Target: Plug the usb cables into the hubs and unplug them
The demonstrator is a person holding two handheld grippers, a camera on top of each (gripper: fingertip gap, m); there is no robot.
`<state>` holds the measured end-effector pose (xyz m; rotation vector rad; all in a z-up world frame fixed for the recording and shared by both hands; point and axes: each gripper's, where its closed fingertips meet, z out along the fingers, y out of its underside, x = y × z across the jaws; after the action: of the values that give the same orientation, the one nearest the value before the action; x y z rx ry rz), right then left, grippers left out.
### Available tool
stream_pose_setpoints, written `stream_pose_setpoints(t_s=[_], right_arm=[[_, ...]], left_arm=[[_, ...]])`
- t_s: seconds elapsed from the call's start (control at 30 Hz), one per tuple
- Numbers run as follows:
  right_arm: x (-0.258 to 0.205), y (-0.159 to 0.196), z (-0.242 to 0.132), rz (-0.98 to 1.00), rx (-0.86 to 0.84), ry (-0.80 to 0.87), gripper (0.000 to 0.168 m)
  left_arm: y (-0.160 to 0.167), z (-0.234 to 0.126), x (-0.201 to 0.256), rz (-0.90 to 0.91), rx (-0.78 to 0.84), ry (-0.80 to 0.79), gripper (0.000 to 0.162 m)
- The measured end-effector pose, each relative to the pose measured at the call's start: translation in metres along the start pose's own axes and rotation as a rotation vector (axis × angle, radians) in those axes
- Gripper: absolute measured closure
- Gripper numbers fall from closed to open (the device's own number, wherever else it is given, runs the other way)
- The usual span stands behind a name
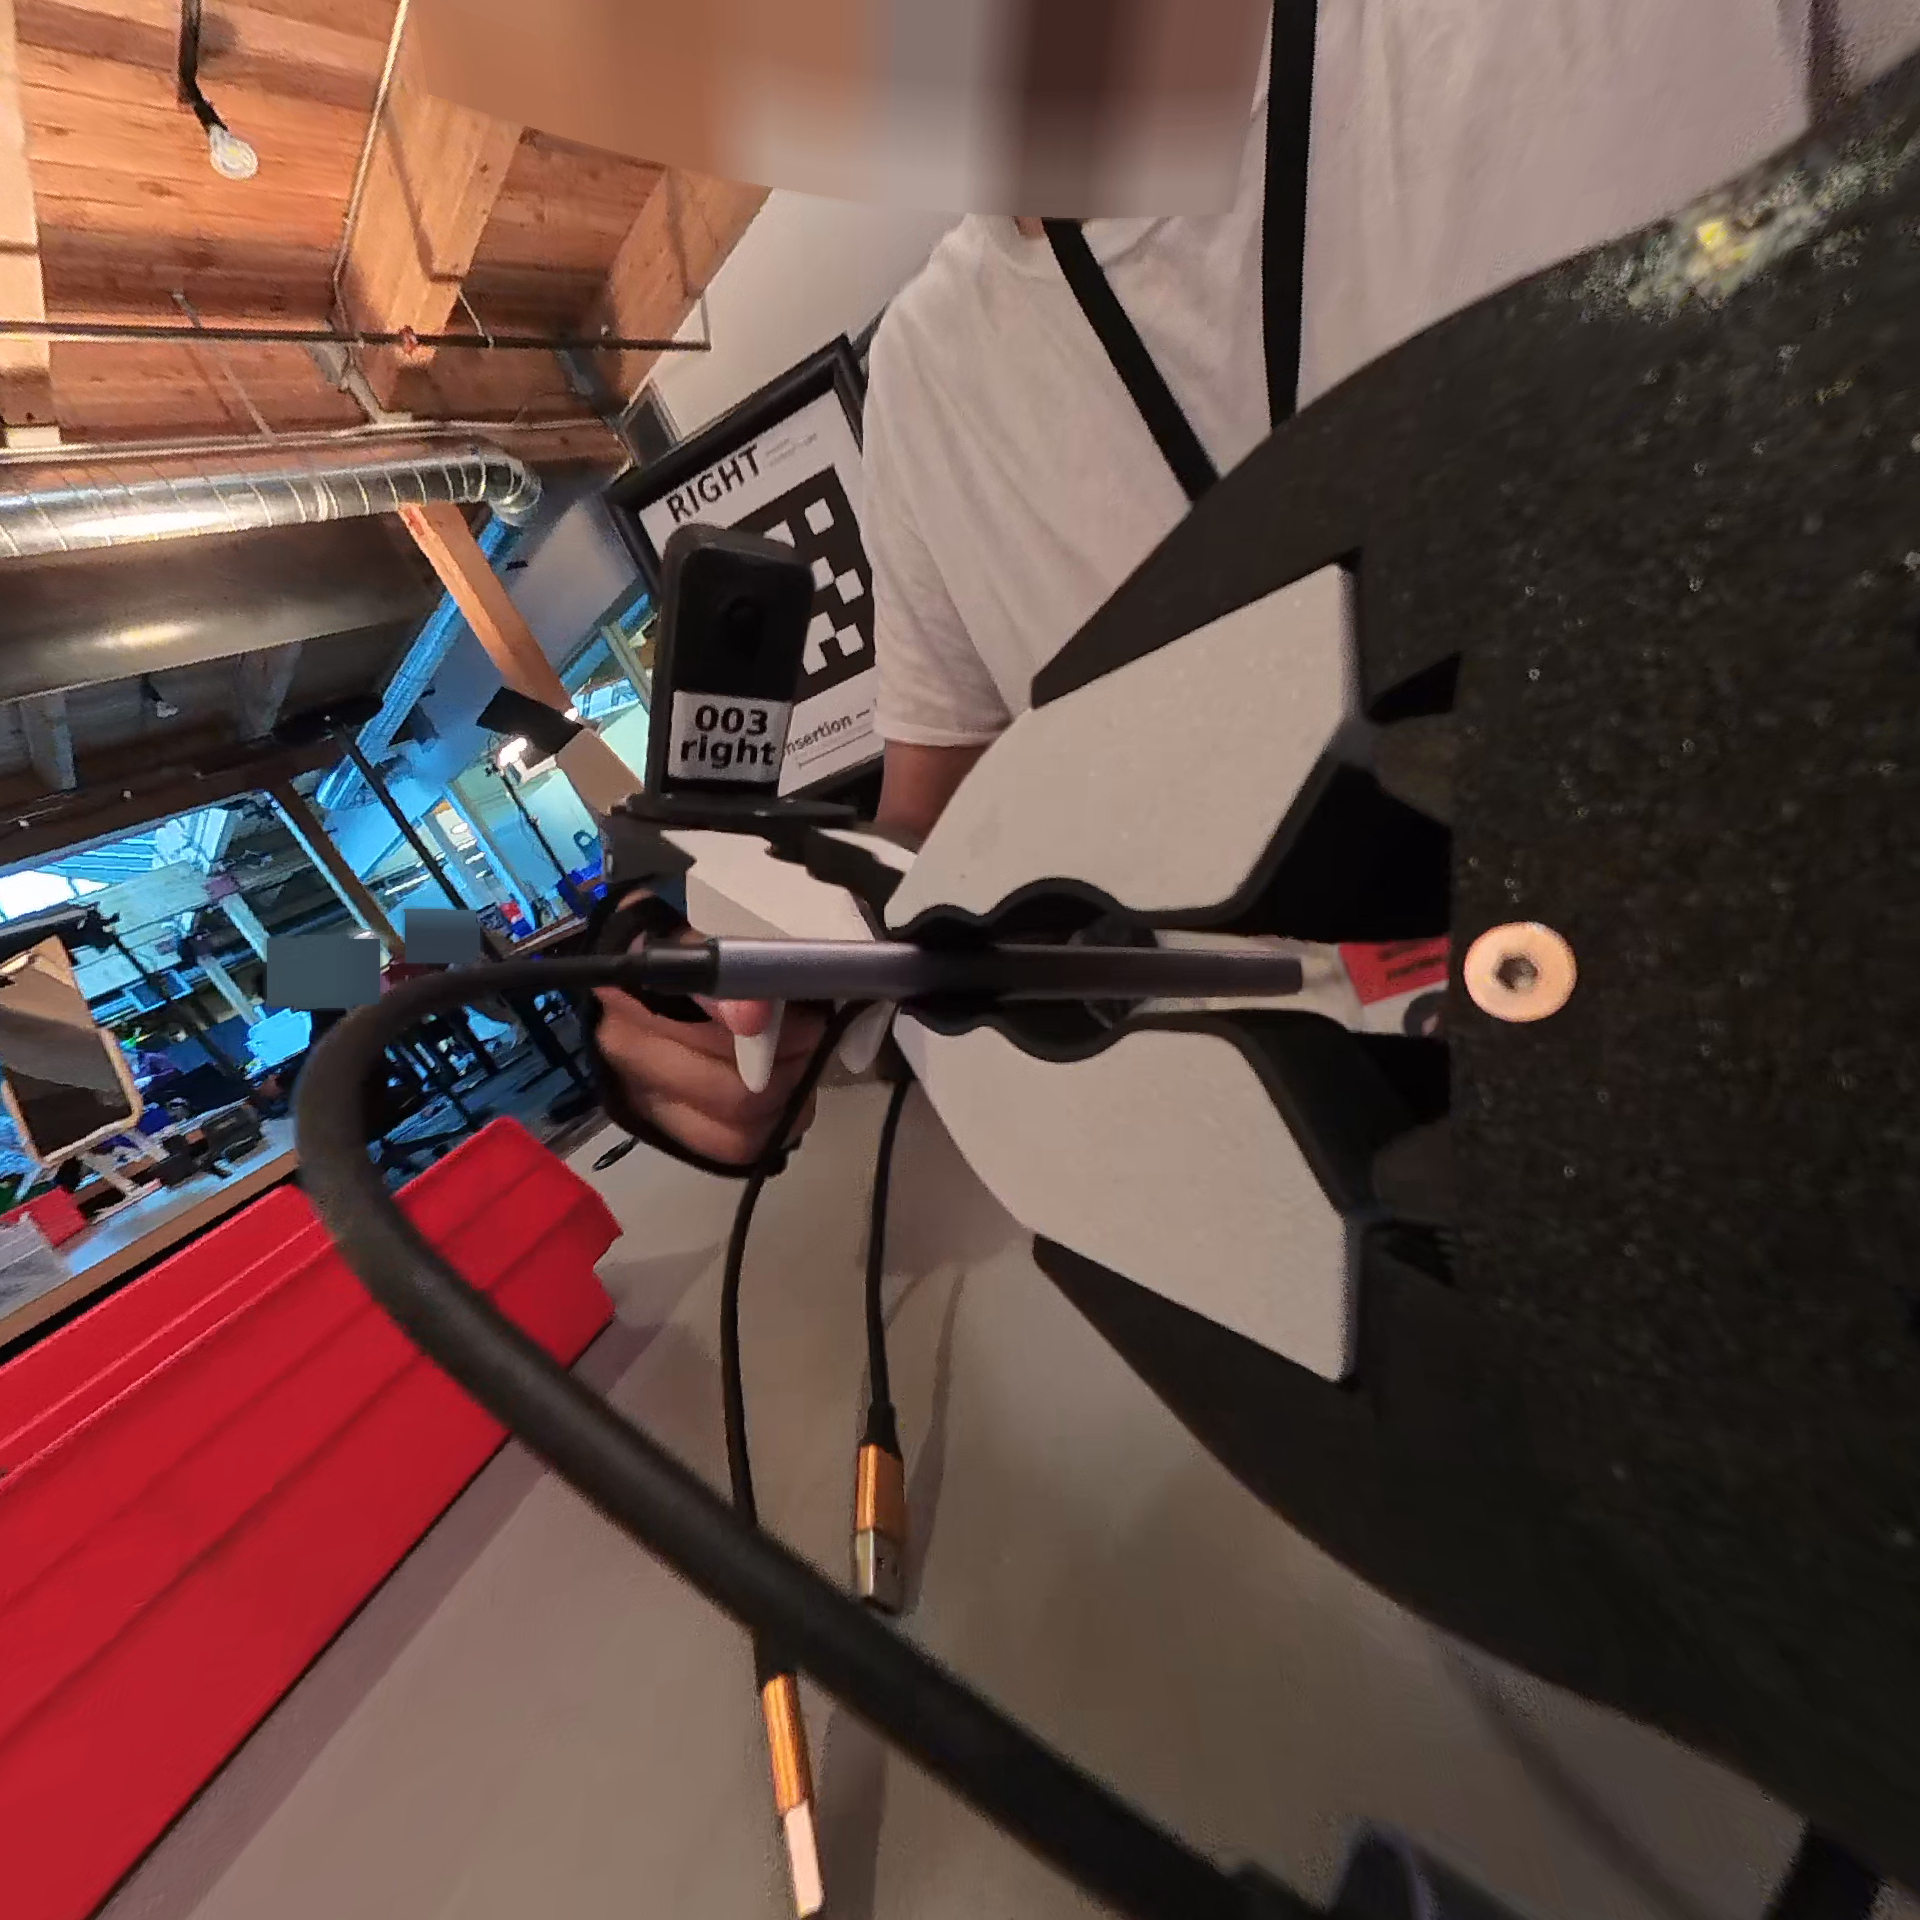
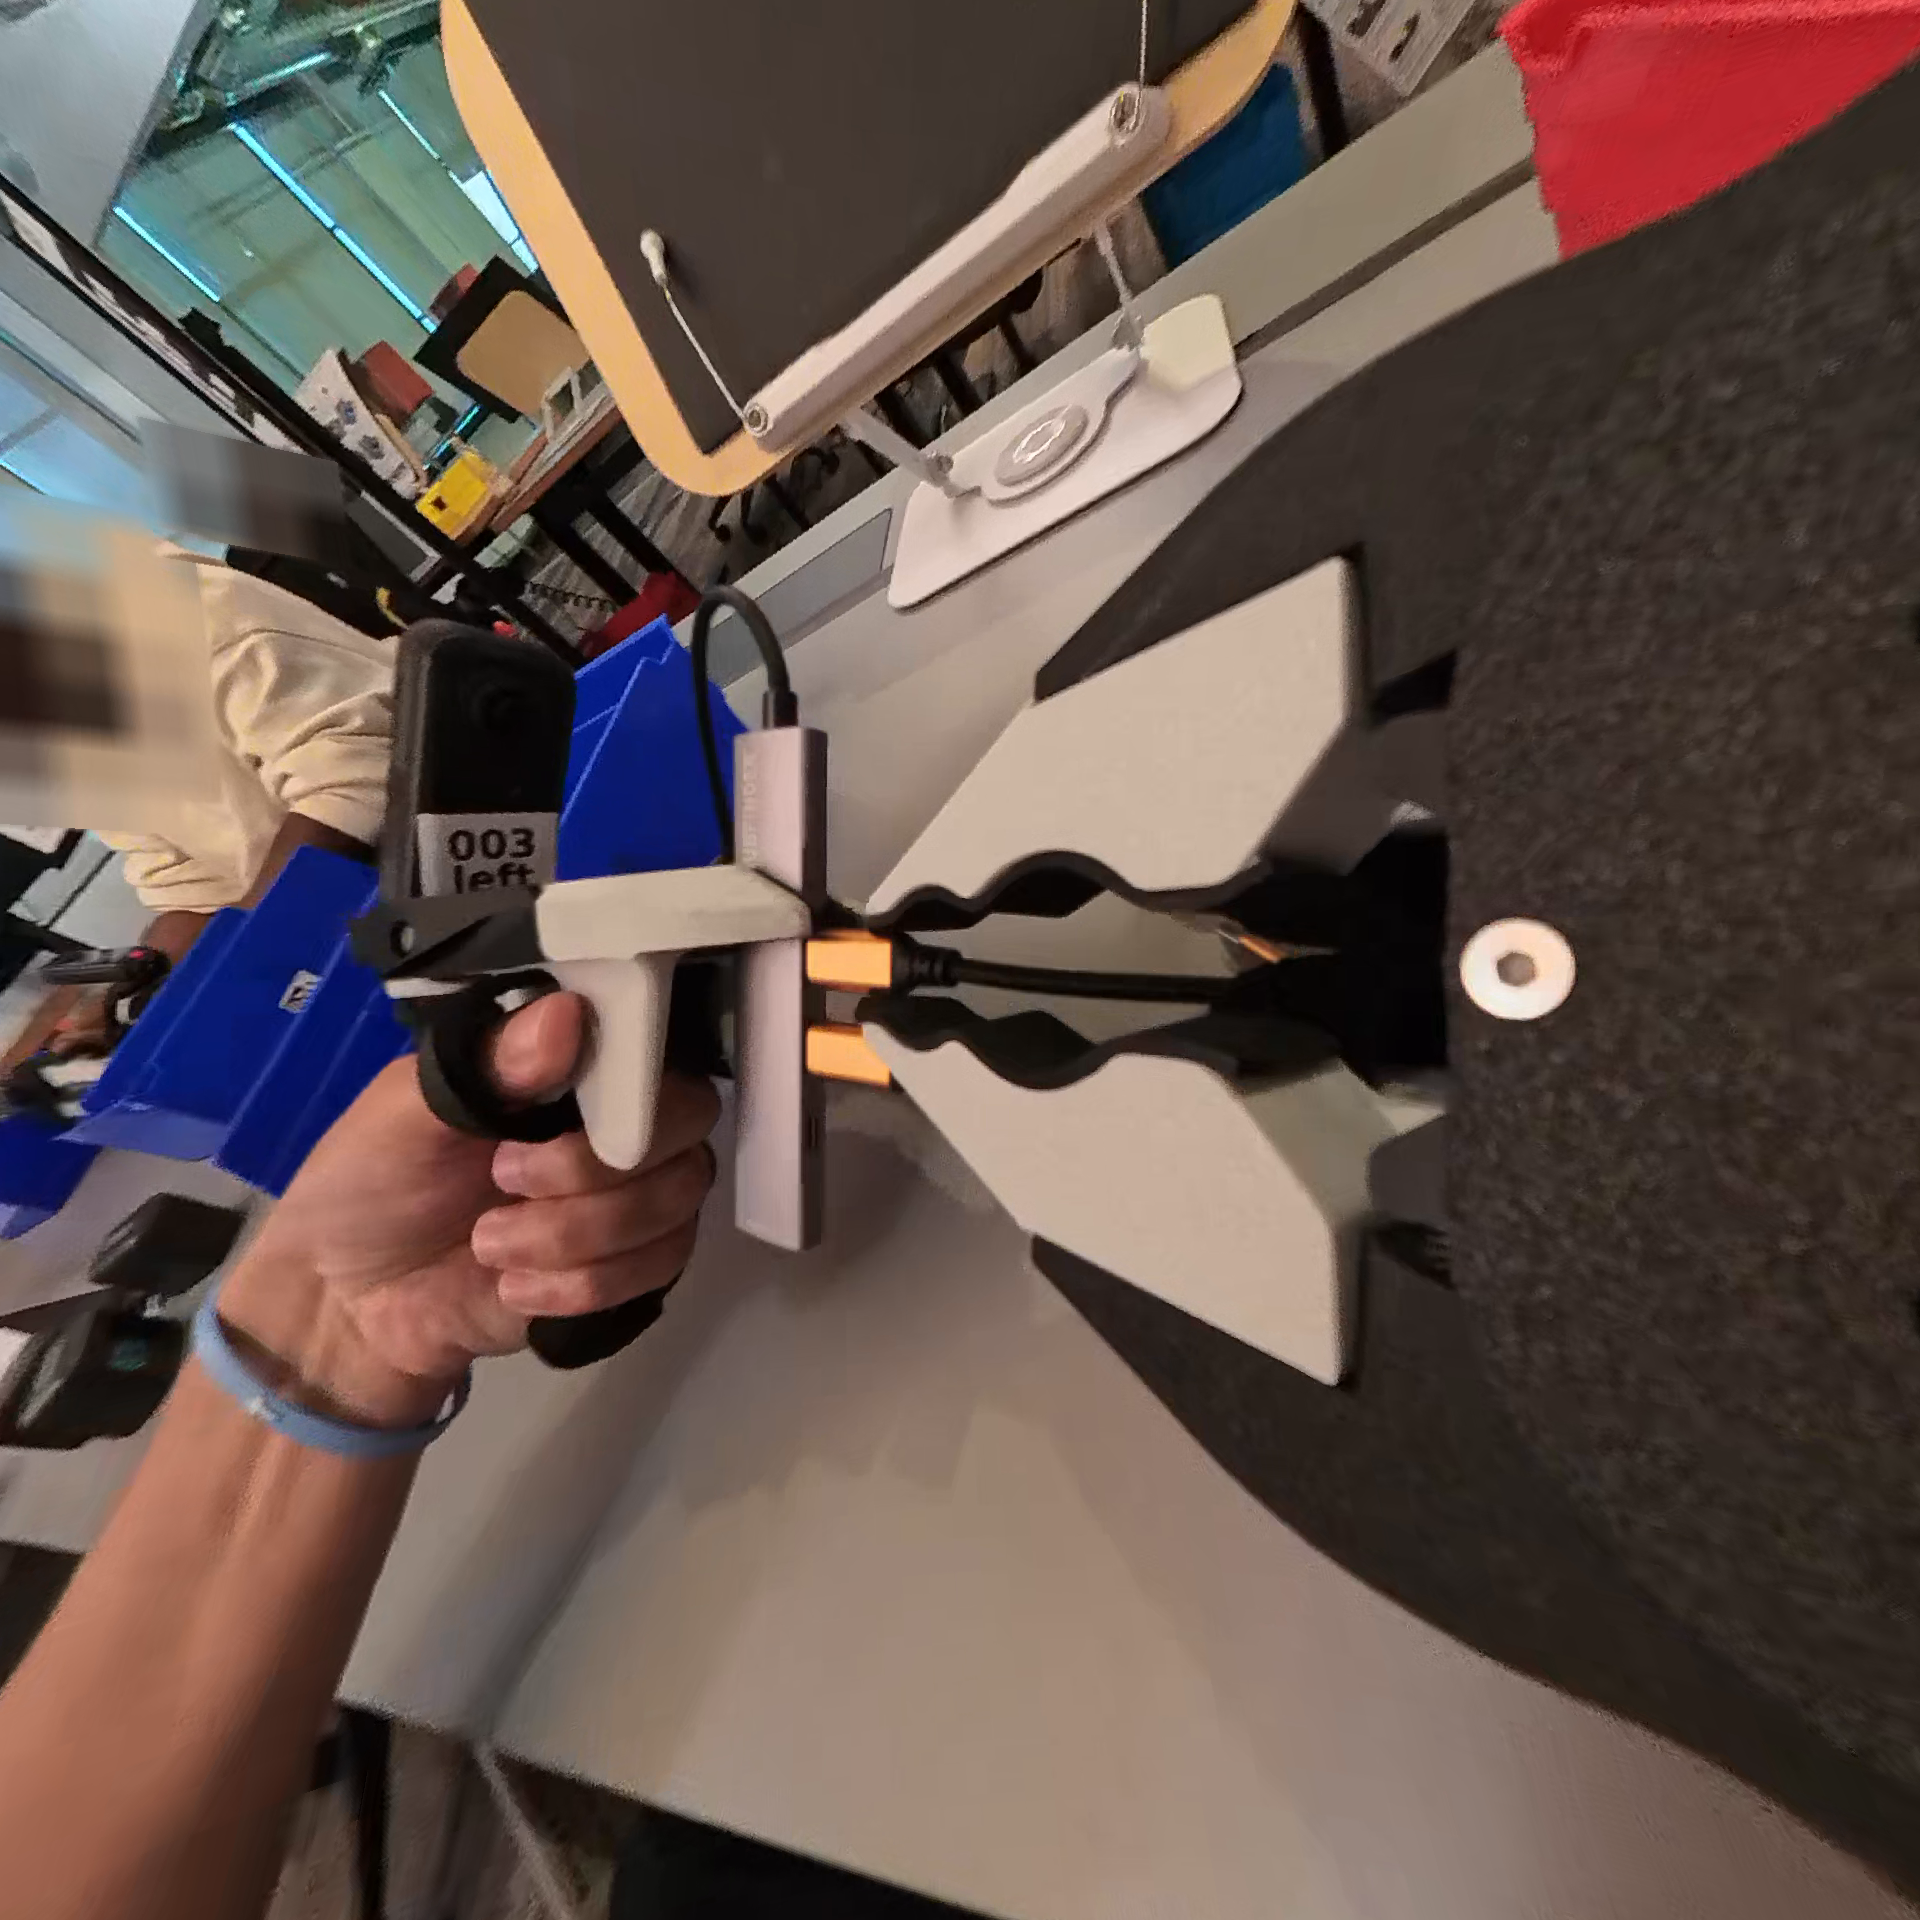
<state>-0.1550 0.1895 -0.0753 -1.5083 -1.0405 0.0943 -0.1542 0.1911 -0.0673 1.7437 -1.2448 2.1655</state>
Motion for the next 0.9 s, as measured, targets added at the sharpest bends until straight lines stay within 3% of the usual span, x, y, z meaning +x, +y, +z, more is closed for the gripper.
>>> stream_pose_setpoints(t_s=[0.13,0.27,0.37,0.43,0.47,0.57,0.9], right_arm=[[0.013,0.015,-0.007,-0.041,-0.071,0.048,0.158],[0.019,0.018,-0.008,-0.013,-0.073,0.061,0.158],[0.019,0.023,-0.007,0.196,-0.061,-0.014,0.158],[0.017,0.024,-0.007,0.43,-0.027,-0.1,0.141],[0.019,0.023,-0.007,0.519,-0.001,-0.122,0.14],[0.02,0.013,-0.004,0.644,0.083,-0.164,0.161],[0.012,0.006,-0.005,0.741,0.13,-0.19,0.164]], left_arm=[[0.002,0.002,-0.011,0.115,-0.007,-0.045,0.143],[-0.004,0.006,-0.02,0.245,0.0,-0.062,0.152],[-0.005,0.007,-0.021,0.394,-0.036,-0.072,0.153],[-0.007,0.009,-0.018,0.481,-0.027,-0.05,0.153],[-0.008,0.011,-0.017,0.495,-0.016,-0.027,0.153],[-0.006,0.017,-0.02,0.535,-0.017,-0.003,0.153],[-0.005,0.013,-0.007,0.687,0.115,0.023,0.153]])
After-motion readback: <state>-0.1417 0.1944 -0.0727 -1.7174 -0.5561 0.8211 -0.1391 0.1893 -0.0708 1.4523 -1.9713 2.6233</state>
